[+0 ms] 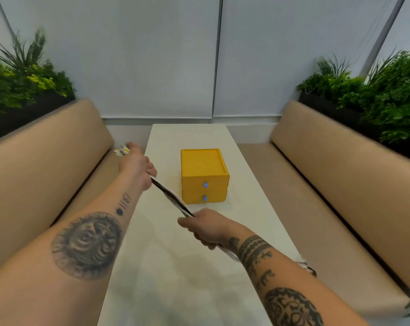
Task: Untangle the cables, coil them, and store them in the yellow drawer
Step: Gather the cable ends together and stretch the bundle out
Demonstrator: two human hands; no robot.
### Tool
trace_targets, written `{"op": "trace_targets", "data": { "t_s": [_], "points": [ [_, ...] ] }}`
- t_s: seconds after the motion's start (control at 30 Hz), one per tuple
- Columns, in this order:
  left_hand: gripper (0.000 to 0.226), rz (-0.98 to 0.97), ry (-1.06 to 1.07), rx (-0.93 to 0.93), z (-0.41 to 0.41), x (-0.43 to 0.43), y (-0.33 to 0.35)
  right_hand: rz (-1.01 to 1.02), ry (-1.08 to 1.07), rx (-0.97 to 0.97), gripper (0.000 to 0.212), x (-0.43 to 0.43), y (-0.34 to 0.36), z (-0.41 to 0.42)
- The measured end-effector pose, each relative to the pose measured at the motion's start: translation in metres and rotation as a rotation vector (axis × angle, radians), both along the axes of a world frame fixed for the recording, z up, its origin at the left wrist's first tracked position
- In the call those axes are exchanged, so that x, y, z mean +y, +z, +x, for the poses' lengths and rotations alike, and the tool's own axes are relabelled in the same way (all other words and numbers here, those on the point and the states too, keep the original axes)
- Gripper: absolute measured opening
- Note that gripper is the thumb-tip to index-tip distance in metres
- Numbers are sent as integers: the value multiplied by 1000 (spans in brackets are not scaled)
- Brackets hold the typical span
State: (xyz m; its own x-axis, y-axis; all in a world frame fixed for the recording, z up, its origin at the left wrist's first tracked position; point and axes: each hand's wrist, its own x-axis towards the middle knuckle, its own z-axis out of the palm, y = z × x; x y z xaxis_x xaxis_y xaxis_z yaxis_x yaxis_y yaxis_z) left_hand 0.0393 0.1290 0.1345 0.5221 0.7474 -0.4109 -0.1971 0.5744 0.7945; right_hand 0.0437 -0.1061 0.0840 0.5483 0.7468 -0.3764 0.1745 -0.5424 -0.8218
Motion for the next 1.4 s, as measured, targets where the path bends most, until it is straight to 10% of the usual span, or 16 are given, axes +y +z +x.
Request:
{"op": "trace_targets", "data": {
  "t_s": [0.4, 1.03, 1.13, 1.23, 1.4],
  "points": [
    [56, -87, 13, -84, -5, 20, -12, -320, -147, -401, 51, -100, -80, 41],
    [60, -16, 96, -207, -11, 42, 40, -645, -272, -470, 55, -191, -125, 103],
    [59, 9, 110, -233, -4, 34, 49, -703, -116, -451, 100, -170, -115, 99],
    [58, 31, 84, -239, 3, 22, 58, -612, 46, -418, 153, -127, -88, 95],
    [58, 54, -14, -238, 16, -8, 67, -15, 114, -446, 121, -18, 15, 69]
  ]
}}
